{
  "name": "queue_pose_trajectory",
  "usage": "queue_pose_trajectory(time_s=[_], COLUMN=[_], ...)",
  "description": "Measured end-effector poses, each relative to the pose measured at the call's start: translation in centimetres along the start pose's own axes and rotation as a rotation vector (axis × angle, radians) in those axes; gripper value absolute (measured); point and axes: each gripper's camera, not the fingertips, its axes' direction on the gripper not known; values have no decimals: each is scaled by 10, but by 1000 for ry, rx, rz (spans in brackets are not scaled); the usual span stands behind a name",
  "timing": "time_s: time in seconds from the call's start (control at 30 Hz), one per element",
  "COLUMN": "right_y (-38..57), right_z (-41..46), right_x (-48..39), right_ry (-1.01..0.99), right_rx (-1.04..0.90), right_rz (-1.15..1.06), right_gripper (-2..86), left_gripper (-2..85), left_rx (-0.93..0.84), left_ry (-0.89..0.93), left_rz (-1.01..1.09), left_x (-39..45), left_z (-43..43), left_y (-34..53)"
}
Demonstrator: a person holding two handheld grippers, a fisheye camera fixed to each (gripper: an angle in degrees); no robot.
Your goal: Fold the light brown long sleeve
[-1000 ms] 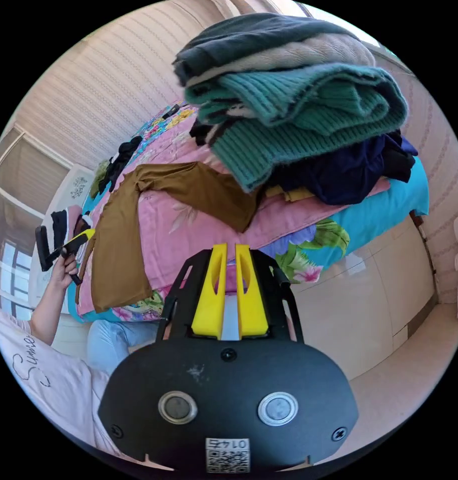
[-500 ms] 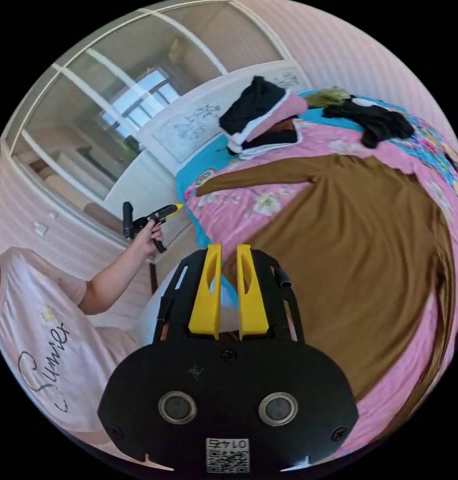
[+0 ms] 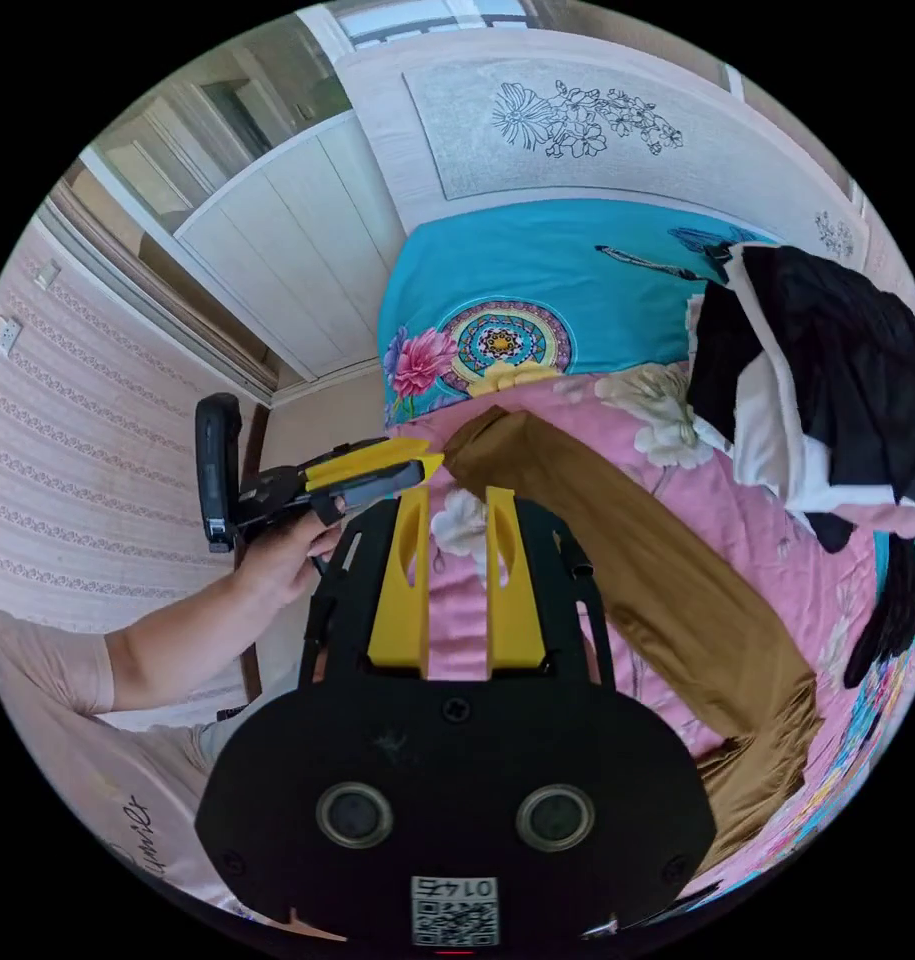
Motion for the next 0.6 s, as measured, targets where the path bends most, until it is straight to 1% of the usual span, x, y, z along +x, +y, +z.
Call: queue_pose_trajectory(time_s=[0.1, 0.2, 0.3, 0.33, 0.43, 0.5, 0.6], right_y=[-45, -72, -81, -79, -74, -65, -36], right_z=[18, 40, 67, 65, 44, 21, -25], right_x=[5, 12, 18, 21, 33, 39, 49], right_ry=[-30, -51, 36, 43, -31, -100, -178], right_rx=[-1, 7, -87, -56, -2, 81, 191], right_rz=[52, 158, 220, 222, 242, 233, 226], right_gripper=[99, 102, 86, 71, 24, 14, 7], left_gripper=[74, 62, 45, 30, 0, -6, -9], left_rx=[-64, -53, -35, -44, -39, 7, 52], left_ry=[-9, -45, -59, -53, -4, 78, 179], left_rz=[48, 106, 153, 166, 177, 182, 279], left_x=[-8, -12, -12, -11, -8, 1, 35], left_z=[5, -1, -11, -16, -34, -51, -76], left_y=[-7, -6, -1, -1, -1, 1, 8])
